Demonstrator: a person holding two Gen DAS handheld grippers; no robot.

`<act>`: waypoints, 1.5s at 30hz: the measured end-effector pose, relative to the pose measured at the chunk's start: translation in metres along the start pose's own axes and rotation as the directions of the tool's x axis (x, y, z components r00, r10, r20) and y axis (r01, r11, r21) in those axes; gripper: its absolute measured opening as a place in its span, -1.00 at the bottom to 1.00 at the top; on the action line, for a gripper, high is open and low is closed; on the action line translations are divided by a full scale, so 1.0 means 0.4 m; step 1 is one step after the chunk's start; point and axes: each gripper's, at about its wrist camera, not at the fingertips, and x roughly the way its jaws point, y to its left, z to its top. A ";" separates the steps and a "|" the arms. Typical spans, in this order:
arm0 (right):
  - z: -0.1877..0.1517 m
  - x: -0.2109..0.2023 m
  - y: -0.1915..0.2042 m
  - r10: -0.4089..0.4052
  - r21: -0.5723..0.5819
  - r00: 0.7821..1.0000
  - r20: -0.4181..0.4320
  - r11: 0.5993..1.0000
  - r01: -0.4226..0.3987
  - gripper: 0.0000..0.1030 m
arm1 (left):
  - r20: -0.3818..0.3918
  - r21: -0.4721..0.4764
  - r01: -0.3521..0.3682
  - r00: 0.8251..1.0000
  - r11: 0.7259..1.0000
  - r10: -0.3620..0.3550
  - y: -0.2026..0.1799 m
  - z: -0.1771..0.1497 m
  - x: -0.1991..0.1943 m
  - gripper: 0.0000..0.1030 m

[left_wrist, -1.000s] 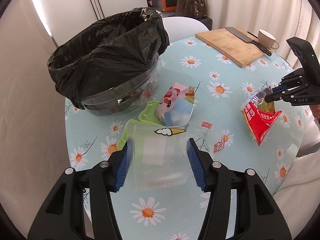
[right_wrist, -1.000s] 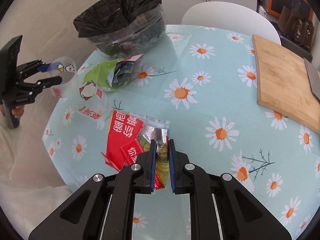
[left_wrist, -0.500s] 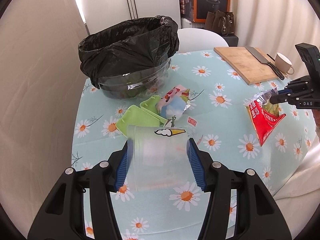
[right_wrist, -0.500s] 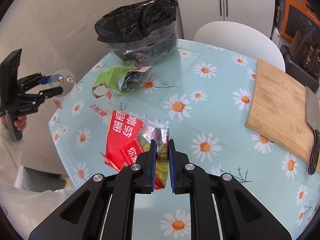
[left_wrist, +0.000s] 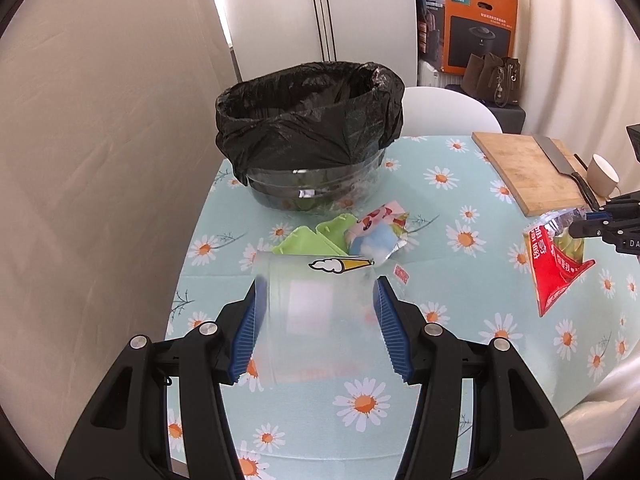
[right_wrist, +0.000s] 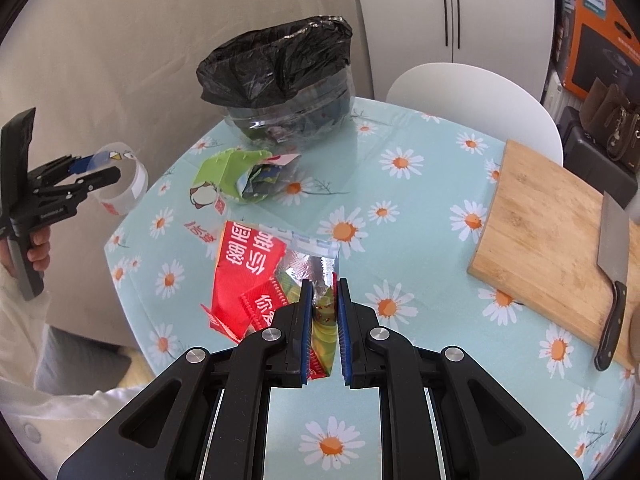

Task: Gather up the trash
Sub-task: 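Lift the red wrapper and clear cup over the bin and open both grippers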

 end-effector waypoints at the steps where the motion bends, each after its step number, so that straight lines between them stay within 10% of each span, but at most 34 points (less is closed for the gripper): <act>1: 0.010 -0.008 0.000 -0.002 0.000 1.000 0.008 1.000 0.002 -0.79 | 0.017 0.000 0.009 1.000 1.000 -0.009 -0.003 0.010 -0.004 0.07; 31: 0.493 -0.096 0.190 -0.202 -0.031 0.942 0.269 0.975 0.218 -0.79 | 0.268 0.171 0.234 0.924 0.957 -0.274 0.118 0.348 0.031 0.07; 45: 0.626 -0.005 0.206 -0.257 0.011 0.929 0.266 0.965 0.263 -0.79 | 0.242 0.245 0.321 0.894 0.915 -0.378 0.171 0.449 0.175 0.07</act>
